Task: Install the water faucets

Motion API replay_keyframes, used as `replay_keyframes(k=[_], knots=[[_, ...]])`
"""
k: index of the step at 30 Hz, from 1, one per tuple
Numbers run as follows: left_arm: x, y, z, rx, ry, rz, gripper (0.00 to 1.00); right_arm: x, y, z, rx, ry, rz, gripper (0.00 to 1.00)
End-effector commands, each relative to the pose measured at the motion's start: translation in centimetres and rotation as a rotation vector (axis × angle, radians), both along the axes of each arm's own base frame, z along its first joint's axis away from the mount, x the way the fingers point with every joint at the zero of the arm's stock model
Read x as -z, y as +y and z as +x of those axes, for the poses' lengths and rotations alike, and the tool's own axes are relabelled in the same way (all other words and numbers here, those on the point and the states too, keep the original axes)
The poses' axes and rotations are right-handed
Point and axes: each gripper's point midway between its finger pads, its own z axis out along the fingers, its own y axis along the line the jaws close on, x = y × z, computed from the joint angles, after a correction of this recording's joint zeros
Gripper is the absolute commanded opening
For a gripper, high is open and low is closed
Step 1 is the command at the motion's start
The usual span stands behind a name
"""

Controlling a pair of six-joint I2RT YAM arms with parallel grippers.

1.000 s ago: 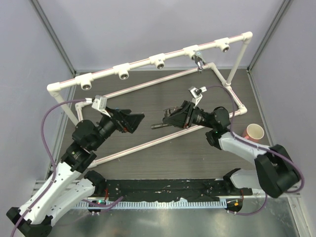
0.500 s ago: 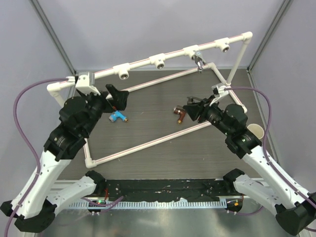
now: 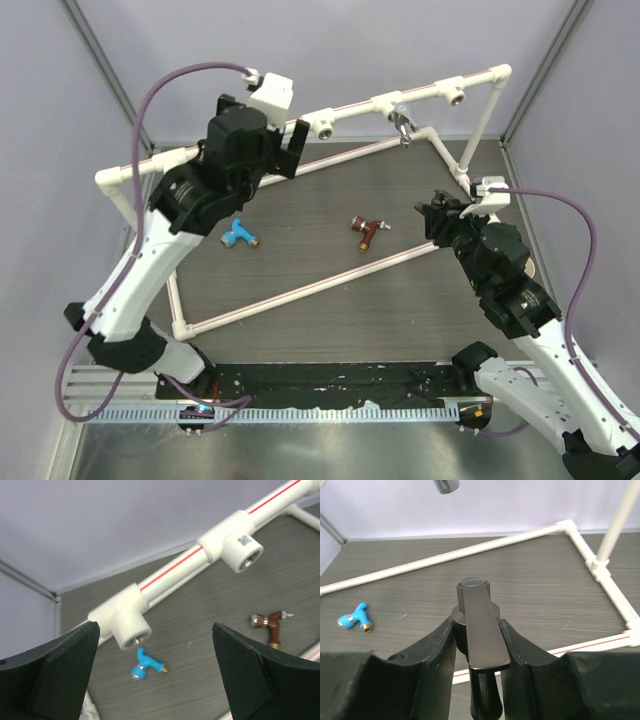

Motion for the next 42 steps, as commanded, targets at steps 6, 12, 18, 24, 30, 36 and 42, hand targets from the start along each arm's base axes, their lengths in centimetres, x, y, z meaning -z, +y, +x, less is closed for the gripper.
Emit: replay_keyframes(k=[6,12,18,24,30,36,42], knots=[[1.7,-0.5,4.1,0.075,0.032,0.629,1.00,-6.0,-3.0,0.1,0.145,-0.167,0.022,0.01],[1.8,-1.7,6.6,0.070,-0.008,0.758,1.00,-6.7,-3.5,-0.2,0.154,-0.193,0.011,0.01],[2.8,-2.1,9.5,0.027,-0.016,0.870,0.95,-7.7,-3.4,-0.7,0.139,-0.215,0.021,0.01],[4.2,-1.7,11.3,0.001,0.003,0.918,0.72,-9.0,-4.6,-1.4,0.175,-0.240,0.006,0.01],[4.1,-0.6,10.4,-0.017,0.016,0.945,0.34,-9.8,-6.1,-1.4,0.260,-0.277,0.030,0.01],[3.4,1.9,7.8,0.012,0.000,0.949,0.03,-11.4,-5.9,-0.1,0.298,-0.348,0.083,0.01],[3.2,5.0,6.2,0.008,0.012,0.945,0.00,-12.2,-5.4,1.5,0.321,-0.395,0.106,0.01]])
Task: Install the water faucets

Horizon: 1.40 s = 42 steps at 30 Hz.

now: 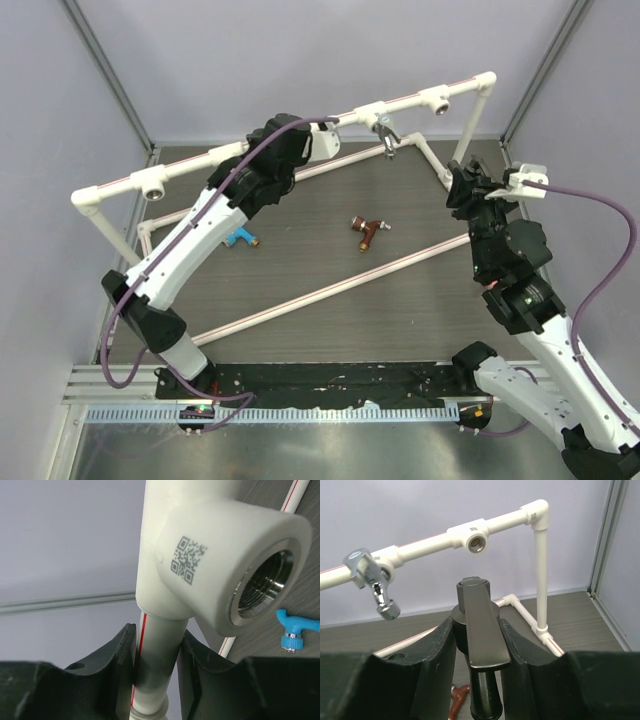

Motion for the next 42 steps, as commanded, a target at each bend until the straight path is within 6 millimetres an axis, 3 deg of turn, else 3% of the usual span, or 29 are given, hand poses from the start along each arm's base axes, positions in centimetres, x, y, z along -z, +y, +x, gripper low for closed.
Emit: replay_keyframes(k=[1,9,15,23,42], knots=[[-3.2,4.3,-1.9,-0.060,-0.071,-0.083,0.00,-4.4,-0.5,0.4,0.043,-0.179,0.090,0.01],[-2.4,6.4,-3.9,-0.070,-0.093,-0.130,0.00,-5.2,2.0,3.2,-0.008,-0.280,0.034,0.01],[-1.1,5.4,-4.2,-0.005,-0.079,-0.169,0.00,-5.3,2.9,5.2,-0.113,-0.331,0.088,0.01],[-1.2,4.5,-5.8,0.076,-0.093,-0.198,0.00,-4.3,4.0,7.0,-0.222,-0.390,0.165,0.01],[1.1,3.6,-5.0,0.084,-0.048,-0.140,0.00,-4.1,3.2,8.9,-0.166,-0.404,0.145,0.01]])
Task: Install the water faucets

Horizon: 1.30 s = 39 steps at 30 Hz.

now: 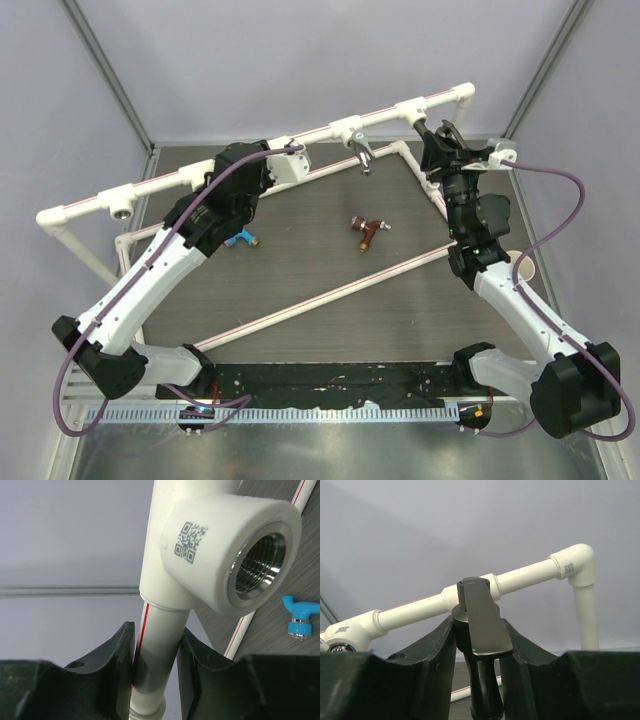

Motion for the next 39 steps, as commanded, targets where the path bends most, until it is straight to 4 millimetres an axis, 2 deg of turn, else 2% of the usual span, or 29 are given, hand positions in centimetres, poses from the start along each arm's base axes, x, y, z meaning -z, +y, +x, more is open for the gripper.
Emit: replay_keyframes(k=[1,9,20,28,35,39], knots=[[0.7,-1.3,-0.2,0.019,0.012,-0.099,0.00,-3.8,-1.0,-0.9,0.029,-0.127,0.033,0.01],[1.3,-1.4,0.4,0.012,0.036,-0.103,0.00,-3.6,-1.5,-1.1,0.047,-0.148,0.031,0.01],[0.7,-1.8,0.6,0.028,0.080,-0.156,0.00,-2.2,0.4,0.3,-0.027,-0.135,-0.006,0.01],[1.1,-2.4,0.6,0.044,0.113,-0.187,0.00,-1.5,1.2,0.9,-0.071,-0.122,0.025,0.01],[1.5,-2.6,0.6,0.053,0.110,-0.193,0.00,0.4,1.5,1.6,-0.100,-0.082,0.100,0.01],[1.5,-2.8,0.7,0.063,0.105,-0.196,0.00,1.4,0.9,1.9,-0.084,-0.065,0.176,0.01]])
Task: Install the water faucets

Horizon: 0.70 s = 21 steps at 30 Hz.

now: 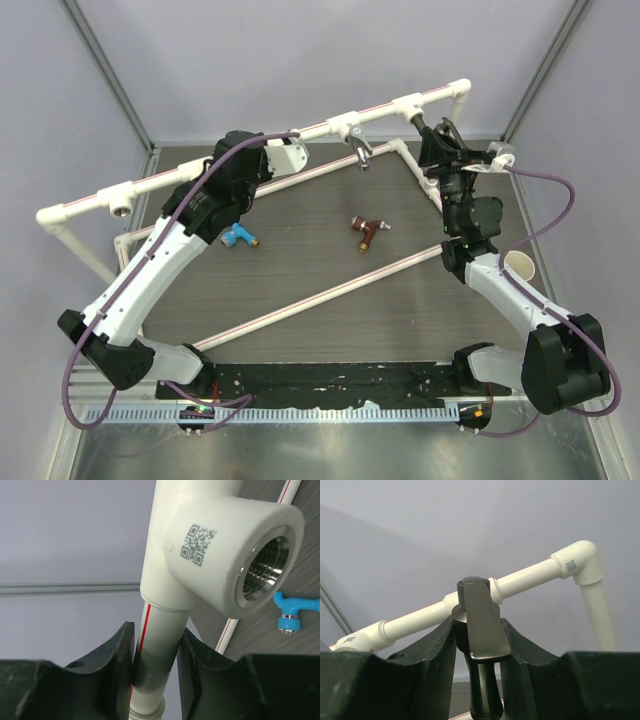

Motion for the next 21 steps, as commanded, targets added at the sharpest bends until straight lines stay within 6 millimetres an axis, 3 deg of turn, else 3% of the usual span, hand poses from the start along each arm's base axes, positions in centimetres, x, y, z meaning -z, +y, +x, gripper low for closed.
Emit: replay_keyframes(k=[1,6,12,20,21], knots=[[1.3,-3.0,-0.2,0.073,0.034,-0.169,0.00,1.5,0.4,0.4,-0.040,0.029,0.103,0.01],[1.2,-3.0,-0.2,0.079,0.027,-0.174,0.00,3.2,-1.1,0.6,0.000,0.073,0.247,0.01],[1.3,-3.0,-0.2,0.078,0.028,-0.174,0.00,4.8,-0.8,1.3,-0.034,0.132,0.358,0.01],[1.5,-3.0,-0.1,0.075,0.030,-0.167,0.00,5.6,-0.8,1.9,-0.056,0.219,0.492,0.01],[1.4,-3.0,-0.2,0.074,0.029,-0.169,0.00,4.9,-0.8,1.7,-0.062,0.212,0.503,0.01]])
